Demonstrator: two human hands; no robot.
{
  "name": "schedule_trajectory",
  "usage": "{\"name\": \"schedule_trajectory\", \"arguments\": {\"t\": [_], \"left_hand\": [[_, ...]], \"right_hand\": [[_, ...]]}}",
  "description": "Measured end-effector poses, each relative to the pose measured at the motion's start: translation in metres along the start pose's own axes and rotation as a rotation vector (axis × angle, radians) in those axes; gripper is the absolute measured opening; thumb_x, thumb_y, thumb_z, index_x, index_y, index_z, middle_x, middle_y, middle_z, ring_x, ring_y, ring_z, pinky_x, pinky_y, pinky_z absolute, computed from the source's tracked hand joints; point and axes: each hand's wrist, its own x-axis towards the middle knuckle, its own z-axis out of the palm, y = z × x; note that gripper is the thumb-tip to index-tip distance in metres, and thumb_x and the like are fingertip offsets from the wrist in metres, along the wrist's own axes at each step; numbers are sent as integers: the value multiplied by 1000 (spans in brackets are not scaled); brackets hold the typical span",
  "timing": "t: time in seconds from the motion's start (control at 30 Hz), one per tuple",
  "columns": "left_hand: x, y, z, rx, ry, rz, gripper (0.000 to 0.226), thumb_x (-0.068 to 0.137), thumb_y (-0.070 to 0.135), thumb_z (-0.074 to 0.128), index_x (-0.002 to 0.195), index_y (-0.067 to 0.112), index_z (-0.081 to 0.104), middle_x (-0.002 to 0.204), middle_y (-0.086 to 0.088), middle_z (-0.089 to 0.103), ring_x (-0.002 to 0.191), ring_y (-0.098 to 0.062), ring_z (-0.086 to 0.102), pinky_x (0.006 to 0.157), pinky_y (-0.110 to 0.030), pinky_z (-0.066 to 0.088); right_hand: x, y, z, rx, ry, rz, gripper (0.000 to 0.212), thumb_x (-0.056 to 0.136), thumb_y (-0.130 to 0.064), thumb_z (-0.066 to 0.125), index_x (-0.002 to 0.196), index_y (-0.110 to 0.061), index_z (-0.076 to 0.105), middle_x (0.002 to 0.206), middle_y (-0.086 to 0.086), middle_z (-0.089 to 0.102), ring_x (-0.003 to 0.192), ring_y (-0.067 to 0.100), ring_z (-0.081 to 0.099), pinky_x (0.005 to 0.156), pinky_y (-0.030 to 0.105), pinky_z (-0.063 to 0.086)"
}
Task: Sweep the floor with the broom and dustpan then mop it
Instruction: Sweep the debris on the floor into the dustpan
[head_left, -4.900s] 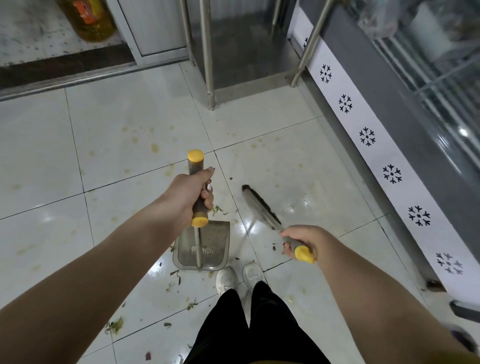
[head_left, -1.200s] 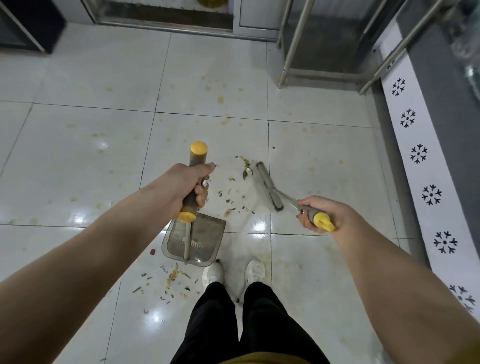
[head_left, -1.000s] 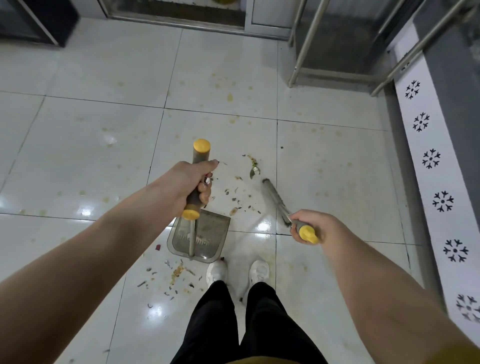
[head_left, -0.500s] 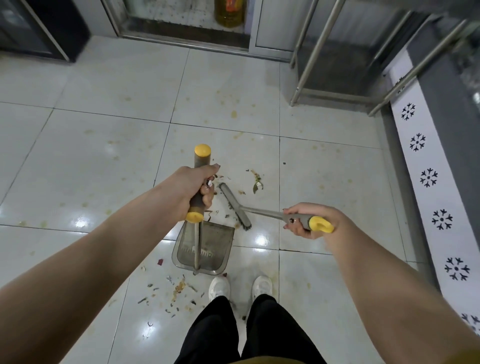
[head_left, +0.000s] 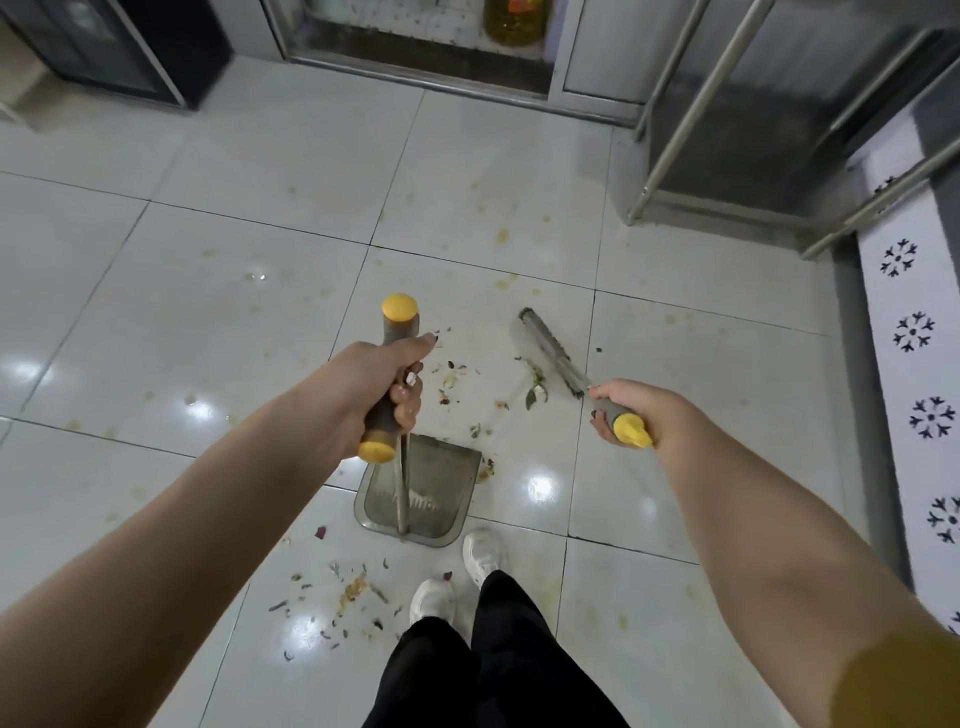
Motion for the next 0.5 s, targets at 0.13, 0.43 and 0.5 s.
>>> {"name": "schedule_trajectory", "arguments": {"t": [0.13, 0.43, 0.5], "left_hand": [[16, 14, 10, 22, 17, -21, 37, 91, 28, 61, 64, 13, 40, 45, 2, 33, 29, -7, 30, 32, -12, 29], [29, 33, 19, 55, 66, -35, 36, 90, 28, 62, 66, 12, 41, 46, 1, 35, 29, -7, 31, 32, -13, 30], [27, 36, 18, 54, 70, -37, 36, 90, 27, 62, 66, 12, 41, 46, 1, 35, 29, -7, 31, 32, -13, 30]], "right_hand": [[28, -11, 2, -94, 3, 33, 21, 95, -18, 55, 109, -9, 42, 81, 12, 46, 24, 16, 48, 32, 19, 45], [12, 1, 48, -256, -165, 109, 15, 96, -14, 51, 87, -5, 44, 70, 10, 50, 26, 14, 49, 35, 17, 45], [4, -7, 44, -242, -199, 138, 17, 95, -16, 53, 86, -4, 45, 67, 10, 49, 27, 13, 48, 34, 16, 45]]}}
